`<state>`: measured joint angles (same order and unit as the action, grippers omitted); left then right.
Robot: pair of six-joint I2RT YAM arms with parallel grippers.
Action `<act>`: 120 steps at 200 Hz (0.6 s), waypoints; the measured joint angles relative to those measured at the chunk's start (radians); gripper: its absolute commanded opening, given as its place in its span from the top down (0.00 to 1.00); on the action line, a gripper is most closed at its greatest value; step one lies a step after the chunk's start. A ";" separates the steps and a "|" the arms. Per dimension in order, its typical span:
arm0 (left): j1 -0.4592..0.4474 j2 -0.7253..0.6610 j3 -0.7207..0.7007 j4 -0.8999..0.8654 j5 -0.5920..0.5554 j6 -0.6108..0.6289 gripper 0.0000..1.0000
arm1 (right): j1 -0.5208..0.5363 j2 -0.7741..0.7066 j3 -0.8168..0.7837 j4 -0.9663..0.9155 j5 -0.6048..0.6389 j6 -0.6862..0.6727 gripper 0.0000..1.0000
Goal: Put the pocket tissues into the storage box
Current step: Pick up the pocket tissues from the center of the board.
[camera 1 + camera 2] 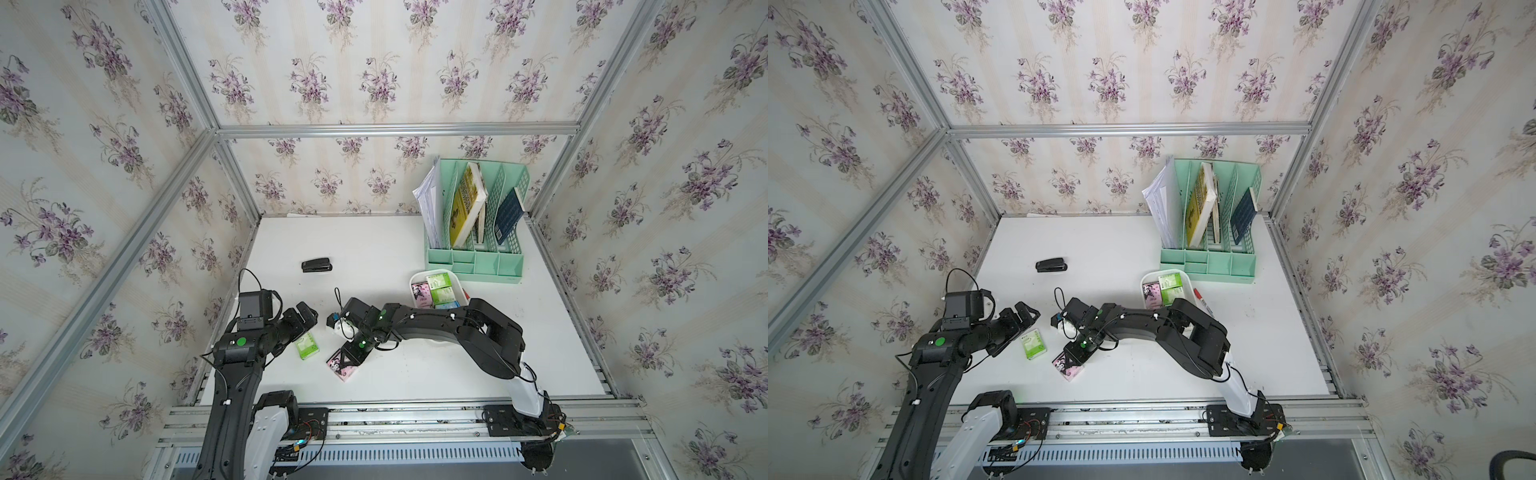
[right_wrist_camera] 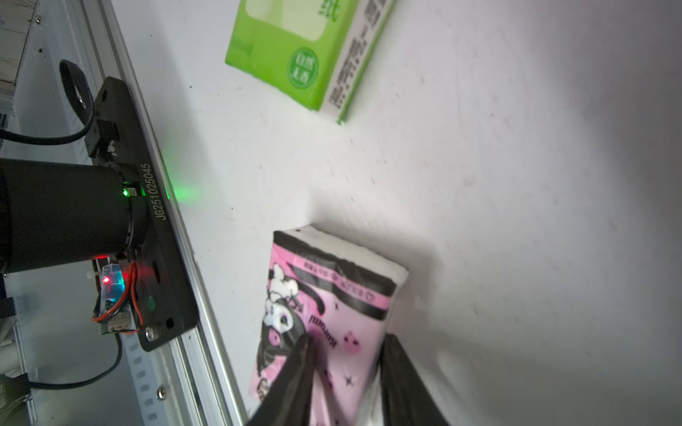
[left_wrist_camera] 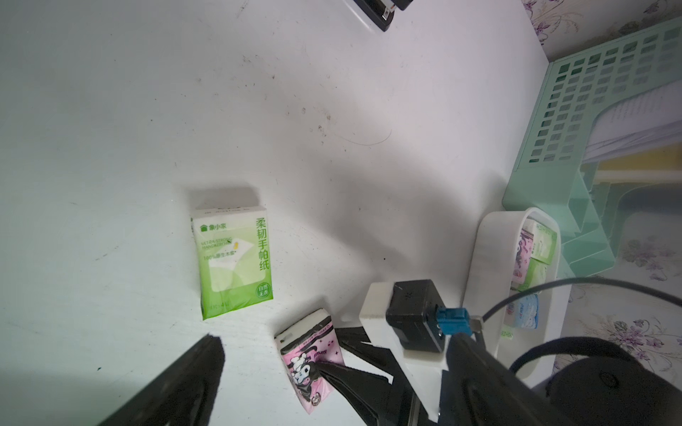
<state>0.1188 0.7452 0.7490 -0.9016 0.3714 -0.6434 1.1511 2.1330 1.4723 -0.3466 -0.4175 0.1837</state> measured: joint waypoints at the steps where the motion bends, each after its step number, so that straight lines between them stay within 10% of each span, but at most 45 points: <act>1: 0.000 0.000 0.000 0.000 0.000 0.000 0.01 | 0.000 0.000 0.001 0.000 0.000 0.000 0.87; 19: 0.001 -0.003 -0.002 0.000 0.002 0.001 0.01 | 0.001 0.002 0.007 -0.002 -0.002 0.001 1.00; 120: -0.097 0.017 -0.090 0.085 0.109 -0.035 0.01 | -0.156 -0.371 -0.303 0.105 0.087 0.113 1.00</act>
<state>0.0219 0.7620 0.6586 -0.8162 0.4805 -0.6781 0.9947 1.7618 1.1698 -0.2417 -0.3309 0.2962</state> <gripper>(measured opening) 0.988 0.092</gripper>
